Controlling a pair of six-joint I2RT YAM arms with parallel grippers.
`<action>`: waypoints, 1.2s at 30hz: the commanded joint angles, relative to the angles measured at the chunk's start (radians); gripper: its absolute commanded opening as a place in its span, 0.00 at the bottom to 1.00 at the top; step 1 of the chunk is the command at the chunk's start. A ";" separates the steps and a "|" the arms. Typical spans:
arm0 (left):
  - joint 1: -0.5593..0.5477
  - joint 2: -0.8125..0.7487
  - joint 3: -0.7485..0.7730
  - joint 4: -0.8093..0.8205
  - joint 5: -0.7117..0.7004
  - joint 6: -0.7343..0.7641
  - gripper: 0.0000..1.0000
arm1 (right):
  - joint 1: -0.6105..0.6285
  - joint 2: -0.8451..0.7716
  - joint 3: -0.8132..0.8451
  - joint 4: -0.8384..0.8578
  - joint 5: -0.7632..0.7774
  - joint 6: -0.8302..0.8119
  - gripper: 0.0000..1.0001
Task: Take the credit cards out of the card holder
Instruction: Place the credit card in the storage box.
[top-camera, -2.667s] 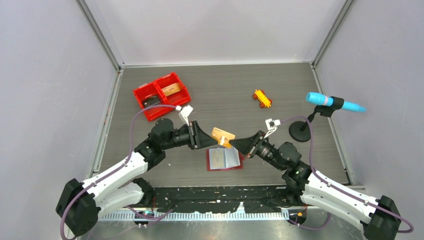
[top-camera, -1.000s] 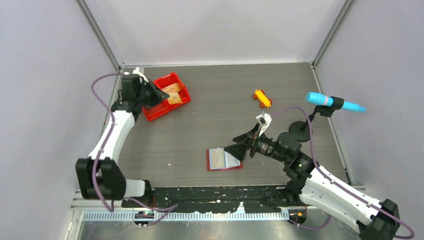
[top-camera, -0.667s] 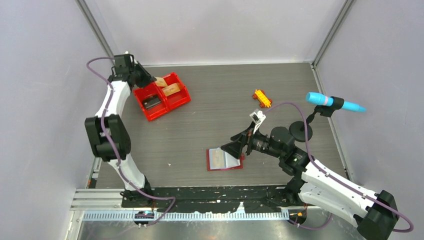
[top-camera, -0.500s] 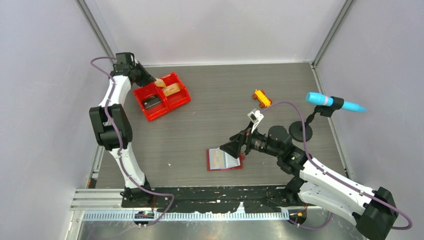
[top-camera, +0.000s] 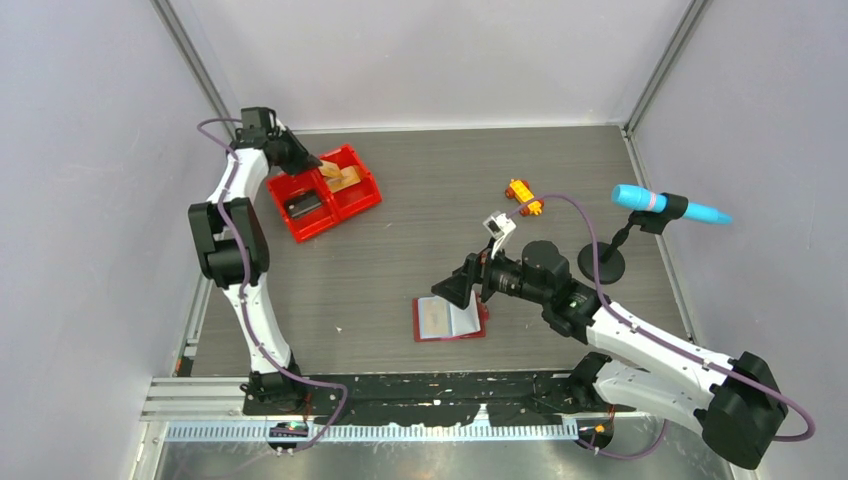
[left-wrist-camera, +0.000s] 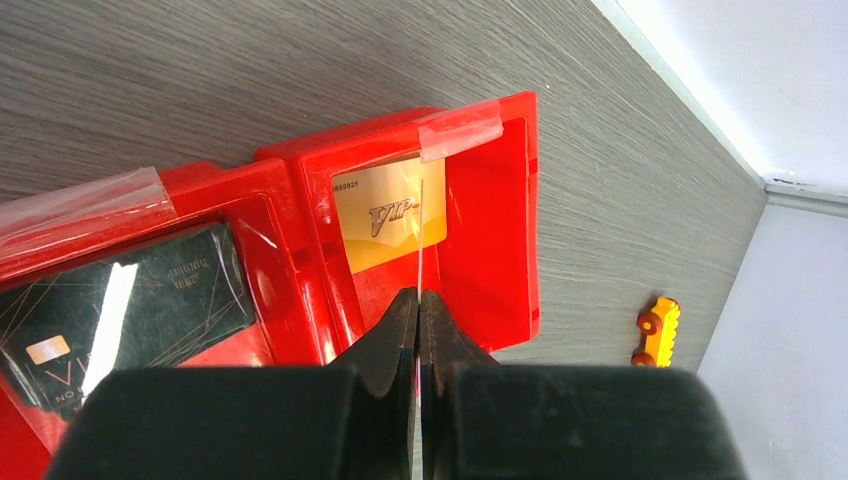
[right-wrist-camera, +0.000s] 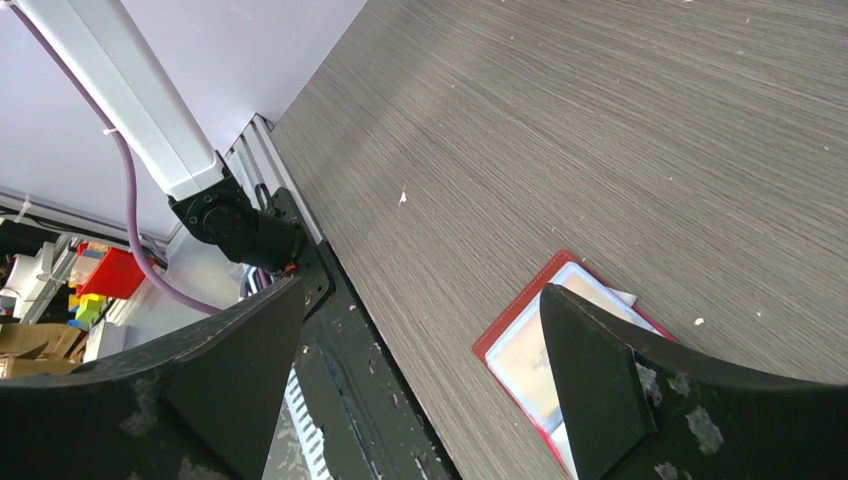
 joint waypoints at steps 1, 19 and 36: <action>-0.003 0.004 0.023 0.039 0.037 -0.001 0.00 | -0.001 0.006 0.050 0.062 -0.005 -0.012 0.95; -0.021 0.045 0.063 0.038 0.024 0.017 0.02 | -0.005 -0.039 0.036 0.045 0.032 -0.028 0.95; -0.035 0.088 0.095 0.030 -0.025 0.011 0.05 | -0.026 -0.093 0.009 0.016 0.087 -0.037 0.95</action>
